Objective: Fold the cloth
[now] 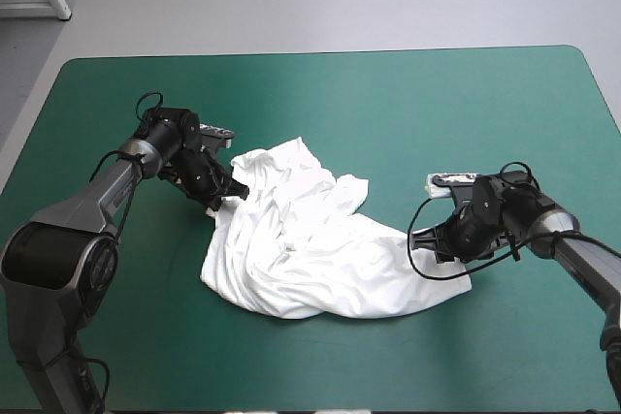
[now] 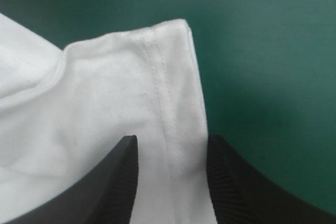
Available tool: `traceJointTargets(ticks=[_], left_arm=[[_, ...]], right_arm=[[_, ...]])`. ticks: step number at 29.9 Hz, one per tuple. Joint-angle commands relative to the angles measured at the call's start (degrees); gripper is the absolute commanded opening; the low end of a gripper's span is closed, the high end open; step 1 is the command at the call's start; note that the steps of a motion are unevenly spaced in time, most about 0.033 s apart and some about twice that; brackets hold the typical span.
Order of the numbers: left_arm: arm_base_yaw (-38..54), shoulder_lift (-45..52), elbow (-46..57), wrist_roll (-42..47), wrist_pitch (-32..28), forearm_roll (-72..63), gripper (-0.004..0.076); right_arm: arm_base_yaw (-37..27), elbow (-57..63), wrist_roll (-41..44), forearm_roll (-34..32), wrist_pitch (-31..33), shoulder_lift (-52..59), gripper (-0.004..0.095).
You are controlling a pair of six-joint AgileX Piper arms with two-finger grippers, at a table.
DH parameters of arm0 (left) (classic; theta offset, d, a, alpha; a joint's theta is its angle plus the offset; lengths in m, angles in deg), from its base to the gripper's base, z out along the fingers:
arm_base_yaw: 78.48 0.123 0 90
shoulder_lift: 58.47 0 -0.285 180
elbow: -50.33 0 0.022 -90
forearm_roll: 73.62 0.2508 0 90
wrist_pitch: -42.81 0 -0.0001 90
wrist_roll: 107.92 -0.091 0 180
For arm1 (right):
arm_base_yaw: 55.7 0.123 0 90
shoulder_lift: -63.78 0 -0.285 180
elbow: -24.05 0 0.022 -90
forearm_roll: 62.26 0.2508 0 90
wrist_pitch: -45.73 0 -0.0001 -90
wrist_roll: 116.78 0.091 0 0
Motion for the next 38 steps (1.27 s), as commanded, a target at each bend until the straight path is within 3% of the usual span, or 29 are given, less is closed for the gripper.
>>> traceJointTargets(ticks=[1,9,11,14,21,26,35,38], left_arm=[[-0.2,1.0,-0.2,-0.1,-2.9,-1.6,-0.0009],[-0.2,1.0,-0.2,-0.1,-3.1,-1.5,-0.0009],[-0.2,1.0,-0.2,-0.1,-3.1,-1.5,-0.0009],[-0.2,1.0,-0.2,-0.1,-3.1,-1.5,-0.0009],[-0.2,1.2,-0.4,-0.1,-2.6,-1.6,-0.0009],[-0.2,2.5,-3.8,-1.7,0.3,-3.6,-0.0009],[-0.2,10.8,-18.1,-1.8,10.2,-5.2,-0.0009],[-0.2,14.2,-23.5,-1.7,10.7,-4.3,-0.0009]], right_arm=[[-0.3,0.4,-1.5,2.0,-2.2,0.0,0.0399],[-0.3,0.9,-1.6,2.2,-1.9,-2.2,0.039],[-0.3,0.9,-1.6,2.5,-0.3,-3.7,0.0283],[0.0,0.9,-2.0,4.1,1.2,-6.0,-0.0021],[1.5,0.6,-1.4,4.0,1.2,-7.1,-0.0019],[1.5,-2.9,-1.0,2.3,4.8,-2.3,-0.0019],[1.5,-22.9,0.9,-6.9,14.1,10.3,-0.0019],[1.5,-30.9,0.9,-10.2,17.2,12.4,-0.0019]])
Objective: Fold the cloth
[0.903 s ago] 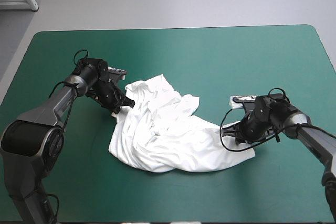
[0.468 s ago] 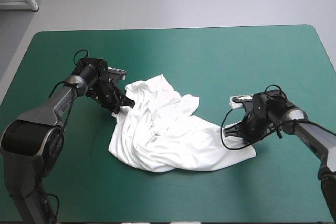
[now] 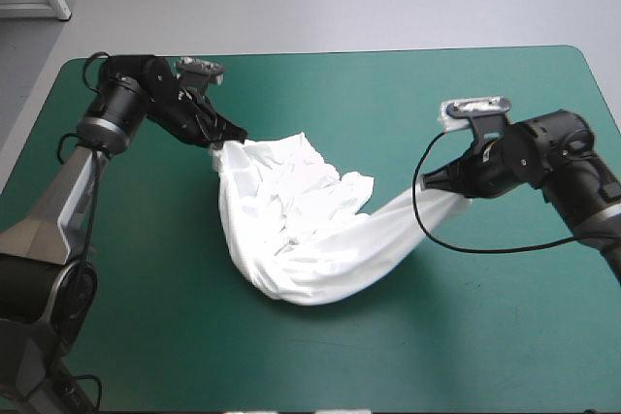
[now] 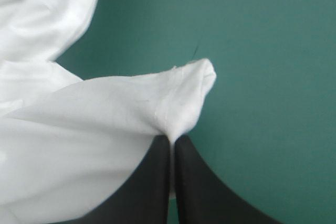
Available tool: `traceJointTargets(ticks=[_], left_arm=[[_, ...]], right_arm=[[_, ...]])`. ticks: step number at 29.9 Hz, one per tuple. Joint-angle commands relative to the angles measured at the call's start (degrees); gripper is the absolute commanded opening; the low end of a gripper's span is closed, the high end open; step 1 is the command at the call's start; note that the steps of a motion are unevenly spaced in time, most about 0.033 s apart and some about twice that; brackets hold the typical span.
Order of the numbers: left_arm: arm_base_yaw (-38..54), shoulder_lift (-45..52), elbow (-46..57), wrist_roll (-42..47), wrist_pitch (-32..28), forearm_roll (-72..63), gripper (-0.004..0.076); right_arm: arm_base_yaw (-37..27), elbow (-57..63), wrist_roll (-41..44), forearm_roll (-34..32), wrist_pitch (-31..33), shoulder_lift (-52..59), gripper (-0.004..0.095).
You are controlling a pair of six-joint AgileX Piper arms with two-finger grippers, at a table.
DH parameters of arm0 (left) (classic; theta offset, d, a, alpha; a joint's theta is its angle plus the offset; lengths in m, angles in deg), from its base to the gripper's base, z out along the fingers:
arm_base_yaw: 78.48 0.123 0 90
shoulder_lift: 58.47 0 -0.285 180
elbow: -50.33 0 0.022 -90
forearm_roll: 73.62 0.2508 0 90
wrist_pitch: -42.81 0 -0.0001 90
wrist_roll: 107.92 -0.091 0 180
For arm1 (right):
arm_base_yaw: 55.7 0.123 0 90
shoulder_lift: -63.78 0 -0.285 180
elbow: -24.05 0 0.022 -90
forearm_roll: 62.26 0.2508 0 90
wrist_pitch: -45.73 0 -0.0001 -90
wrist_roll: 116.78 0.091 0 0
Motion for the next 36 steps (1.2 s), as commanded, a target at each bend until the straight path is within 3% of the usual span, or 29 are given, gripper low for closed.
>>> traceJointTargets(ticks=[1,18,32,36], left_arm=[[-0.2,7.1,-7.6,0.2,3.1,0.1,-0.0009],[-0.2,23.7,-35.0,-3.0,1.4,0.3,-0.0009],[-0.2,25.7,-50.8,-6.3,-15.6,-13.1,-0.0009],[-0.2,25.7,-51.6,-6.6,-12.8,-13.9,-0.0009]], right_arm=[[0.0,-10.6,0.2,-4.3,2.8,4.3,-0.0019],[0.0,-51.3,-4.9,-8.2,2.0,5.6,-0.0019],[0.0,-67.9,-15.3,0.4,-12.7,5.7,-0.0019],[0.0,-69.0,-15.1,2.5,-12.4,5.7,-0.0019]])
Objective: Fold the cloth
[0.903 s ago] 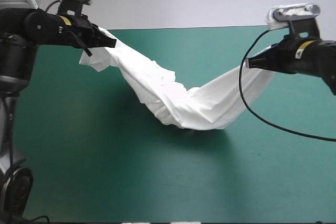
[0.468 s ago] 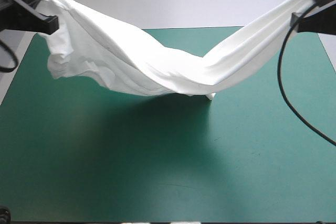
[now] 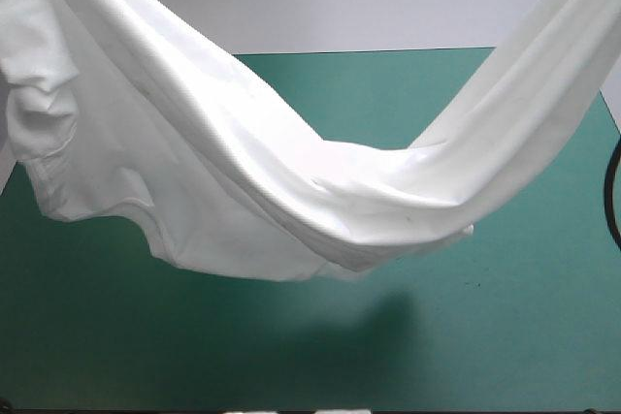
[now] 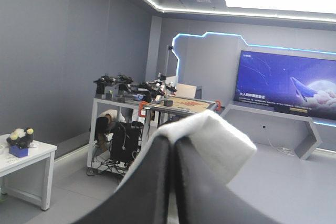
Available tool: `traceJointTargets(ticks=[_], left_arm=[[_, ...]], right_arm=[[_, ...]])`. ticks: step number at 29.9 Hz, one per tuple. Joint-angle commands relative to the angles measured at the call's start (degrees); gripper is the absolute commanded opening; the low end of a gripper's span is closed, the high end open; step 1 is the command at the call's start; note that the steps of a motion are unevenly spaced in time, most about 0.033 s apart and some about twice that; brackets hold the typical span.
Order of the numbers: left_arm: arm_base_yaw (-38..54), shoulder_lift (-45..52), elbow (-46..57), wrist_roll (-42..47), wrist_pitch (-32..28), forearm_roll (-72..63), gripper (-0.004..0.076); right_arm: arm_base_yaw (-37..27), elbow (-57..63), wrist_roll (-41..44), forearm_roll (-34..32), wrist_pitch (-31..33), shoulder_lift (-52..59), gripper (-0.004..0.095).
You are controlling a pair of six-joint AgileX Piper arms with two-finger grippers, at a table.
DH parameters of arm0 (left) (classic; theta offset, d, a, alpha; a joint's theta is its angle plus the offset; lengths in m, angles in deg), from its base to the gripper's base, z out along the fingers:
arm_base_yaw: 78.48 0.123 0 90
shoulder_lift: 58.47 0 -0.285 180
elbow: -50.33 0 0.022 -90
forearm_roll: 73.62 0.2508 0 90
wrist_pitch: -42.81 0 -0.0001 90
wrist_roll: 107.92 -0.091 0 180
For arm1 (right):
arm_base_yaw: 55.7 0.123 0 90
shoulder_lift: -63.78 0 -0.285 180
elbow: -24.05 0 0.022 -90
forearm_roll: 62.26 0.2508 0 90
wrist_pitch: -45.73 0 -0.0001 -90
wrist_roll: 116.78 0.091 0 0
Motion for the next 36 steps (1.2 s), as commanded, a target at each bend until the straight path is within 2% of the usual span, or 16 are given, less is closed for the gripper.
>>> traceJointTargets(ticks=[1,5,6,12,15,22,26,31,36], left_arm=[[-0.2,0.4,-0.7,0.1,-0.8,0.1,-0.0009],[-0.2,-1.5,3.0,2.7,9.6,3.7,-0.0009],[-0.2,-2.1,4.8,2.7,11.5,3.9,-0.0009],[-0.2,-5.3,20.3,4.4,12.6,4.2,-0.0009],[-0.2,-7.1,28.7,4.2,10.8,7.1,-0.0009],[-0.2,-15.7,40.9,4.2,3.0,11.7,-0.0009],[-0.2,-23.1,41.7,5.1,-0.5,11.9,-0.0009],[-0.2,-31.5,41.7,5.1,-5.8,12.8,-0.0009],[-0.2,-37.2,41.7,7.2,-10.5,16.2,-0.0009]], right_arm=[[-0.1,-1.1,0.4,0.0,-2.3,0.4,-0.0019],[-0.1,1.5,6.1,-5.3,11.7,-1.9,-0.0019],[-0.1,3.0,7.0,-6.7,13.1,-2.5,-0.0019],[-0.1,18.1,10.1,-7.6,12.3,-4.7,-0.0019],[-0.1,28.4,10.0,-8.8,10.5,-5.9,-0.0019],[-0.1,47.8,14.4,-13.0,-2.6,-12.0,-0.0019],[-1.0,51.4,17.4,-14.8,-5.8,-17.6,-0.0019],[-5.4,51.4,20.1,-14.5,-10.1,-25.9,-0.0019],[-11.2,51.4,20.3,-10.9,-14.3,-30.7,-0.0019]])
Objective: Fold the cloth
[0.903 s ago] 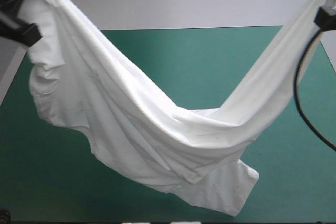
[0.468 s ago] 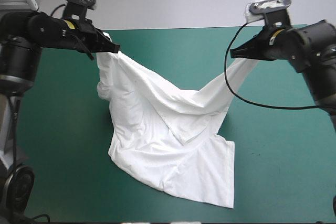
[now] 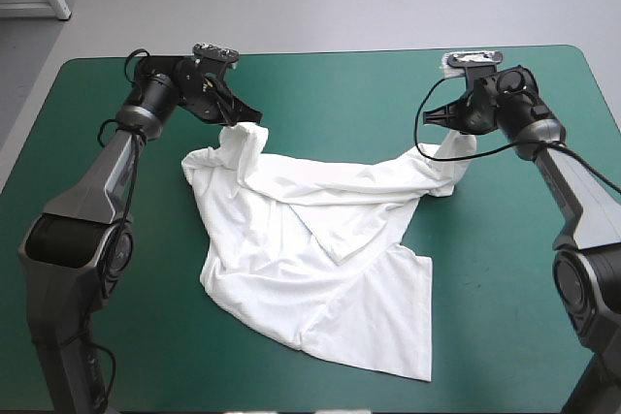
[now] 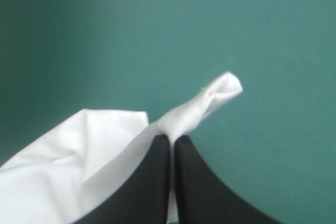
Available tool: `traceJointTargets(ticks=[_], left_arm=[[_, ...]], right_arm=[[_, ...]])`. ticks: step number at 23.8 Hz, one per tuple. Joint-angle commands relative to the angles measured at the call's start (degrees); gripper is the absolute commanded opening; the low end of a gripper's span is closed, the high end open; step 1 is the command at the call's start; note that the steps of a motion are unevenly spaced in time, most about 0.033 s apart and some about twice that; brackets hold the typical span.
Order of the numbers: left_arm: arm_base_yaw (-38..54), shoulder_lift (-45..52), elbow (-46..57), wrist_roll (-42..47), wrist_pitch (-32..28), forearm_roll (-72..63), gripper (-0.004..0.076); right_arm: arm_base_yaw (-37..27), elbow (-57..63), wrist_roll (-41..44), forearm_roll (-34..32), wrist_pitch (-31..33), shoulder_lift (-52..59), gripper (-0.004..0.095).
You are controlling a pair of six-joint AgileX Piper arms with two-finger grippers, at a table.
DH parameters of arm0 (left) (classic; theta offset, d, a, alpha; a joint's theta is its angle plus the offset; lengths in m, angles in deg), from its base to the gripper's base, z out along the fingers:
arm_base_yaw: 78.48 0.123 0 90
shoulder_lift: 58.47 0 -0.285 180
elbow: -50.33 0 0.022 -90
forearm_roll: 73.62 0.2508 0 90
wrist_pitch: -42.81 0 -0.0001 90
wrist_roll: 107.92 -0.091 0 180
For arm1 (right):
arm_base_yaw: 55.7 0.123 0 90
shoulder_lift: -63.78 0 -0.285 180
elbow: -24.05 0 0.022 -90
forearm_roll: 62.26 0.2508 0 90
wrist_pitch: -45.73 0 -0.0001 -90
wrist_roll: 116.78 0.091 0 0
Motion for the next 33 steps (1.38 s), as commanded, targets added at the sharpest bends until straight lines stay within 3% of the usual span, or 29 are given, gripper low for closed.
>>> traceJointTargets(ticks=[1,5,12,15,16,17,18,20,22,28,33], left_arm=[[-0.1,0.6,-1.7,3.4,-6.4,2.2,-0.0009],[-0.1,-4.3,-1.7,4.2,-10.3,4.1,-0.0009],[-0.1,-7.6,-1.7,4.0,-8.8,5.3,-0.0006],[-0.1,-7.6,-3.4,4.0,-4.7,6.2,0.0106],[-0.1,-7.6,-5.5,4.0,-3.0,5.0,0.0217],[-0.1,-7.6,-6.9,4.0,-2.4,3.3,0.0289],[0.0,-7.6,-9.9,3.1,-1.3,1.2,0.0445],[0.0,-7.6,-13.9,2.3,0.9,1.2,0.0561],[0.0,-7.6,-18.9,2.3,2.5,1.2,0.0582],[0.0,-6.7,-26.9,2.3,10.9,1.2,0.051],[-0.1,0.1,-28.0,1.0,12.6,0.8,0.0489]], right_arm=[[-4.5,-1.5,-0.1,1.5,-6.1,0.0,-0.0019],[-9.0,-1.5,-2.4,4.9,-7.0,-4.7,-0.0019],[-9.8,-1.5,-4.1,9.0,-7.4,-7.4,-0.0009],[-9.8,-2.5,-4.9,9.5,-3.9,-7.4,0.0156],[-9.8,-3.5,-4.9,9.8,-3.1,-7.3,0.0298],[-9.8,-4.2,-4.9,9.9,-2.7,-7.1,0.038],[-9.8,-5.3,-4.9,10.0,-2.3,-6.2,0.0514],[-9.8,-6.8,-5.0,9.6,-1.3,-5.3,0.0568],[-9.8,-8.8,-5.0,8.8,0.3,-4.0,0.0523],[-9.8,-10.5,-6.0,10.8,4.2,0.0,0.0369],[-9.7,-10.5,-6.9,12.1,5.5,7.1,0.0362]])
